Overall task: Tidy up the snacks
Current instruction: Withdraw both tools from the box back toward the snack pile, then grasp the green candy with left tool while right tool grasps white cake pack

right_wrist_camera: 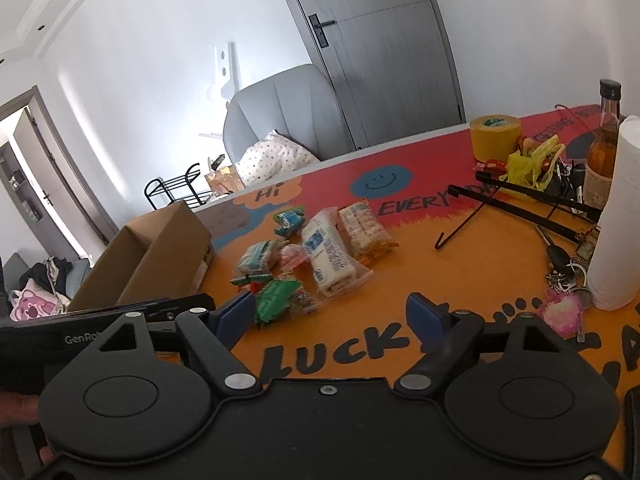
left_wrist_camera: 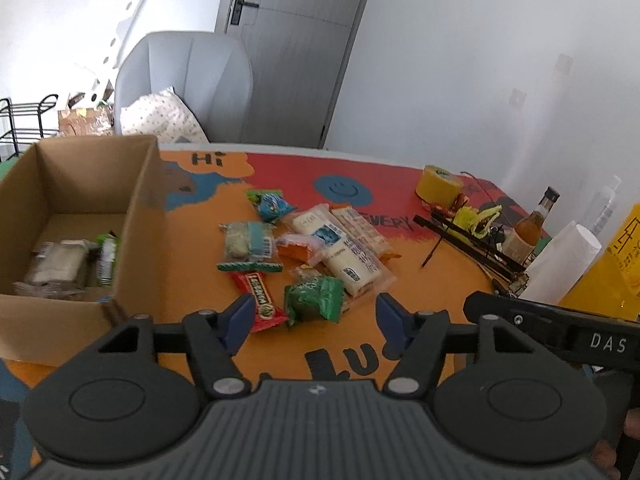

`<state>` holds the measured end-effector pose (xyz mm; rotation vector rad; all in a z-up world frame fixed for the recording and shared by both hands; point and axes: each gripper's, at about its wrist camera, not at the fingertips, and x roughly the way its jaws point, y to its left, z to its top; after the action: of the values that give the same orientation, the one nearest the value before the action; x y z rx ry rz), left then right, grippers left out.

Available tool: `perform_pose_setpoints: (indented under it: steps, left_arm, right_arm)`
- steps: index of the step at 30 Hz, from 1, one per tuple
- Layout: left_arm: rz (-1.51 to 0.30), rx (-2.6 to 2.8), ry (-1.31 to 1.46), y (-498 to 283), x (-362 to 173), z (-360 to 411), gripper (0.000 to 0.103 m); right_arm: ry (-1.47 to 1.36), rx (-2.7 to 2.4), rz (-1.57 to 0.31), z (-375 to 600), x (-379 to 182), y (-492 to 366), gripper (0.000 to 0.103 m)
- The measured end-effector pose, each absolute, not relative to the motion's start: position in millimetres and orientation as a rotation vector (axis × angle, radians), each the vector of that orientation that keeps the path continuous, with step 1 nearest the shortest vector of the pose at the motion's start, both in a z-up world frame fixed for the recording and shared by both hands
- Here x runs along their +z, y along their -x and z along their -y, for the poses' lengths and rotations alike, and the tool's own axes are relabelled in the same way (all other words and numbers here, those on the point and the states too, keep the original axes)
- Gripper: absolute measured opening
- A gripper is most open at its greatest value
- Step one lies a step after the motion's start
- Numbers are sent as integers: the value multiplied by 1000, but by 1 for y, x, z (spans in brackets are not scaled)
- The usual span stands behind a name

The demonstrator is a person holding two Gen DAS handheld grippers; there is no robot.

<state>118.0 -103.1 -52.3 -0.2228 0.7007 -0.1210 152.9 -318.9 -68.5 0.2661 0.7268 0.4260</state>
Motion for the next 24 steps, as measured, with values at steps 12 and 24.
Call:
perform_pose_setpoints:
  steps: [12, 24]
  left_arm:
    - [-775, -109, 249, -166, -80, 110, 53]
    - [-879, -105, 288, -200, -102, 109, 49]
  right_arm:
    - [-286, 453, -806, 316, -92, -198, 72]
    - [-273, 483, -867, 300, -107, -237, 69]
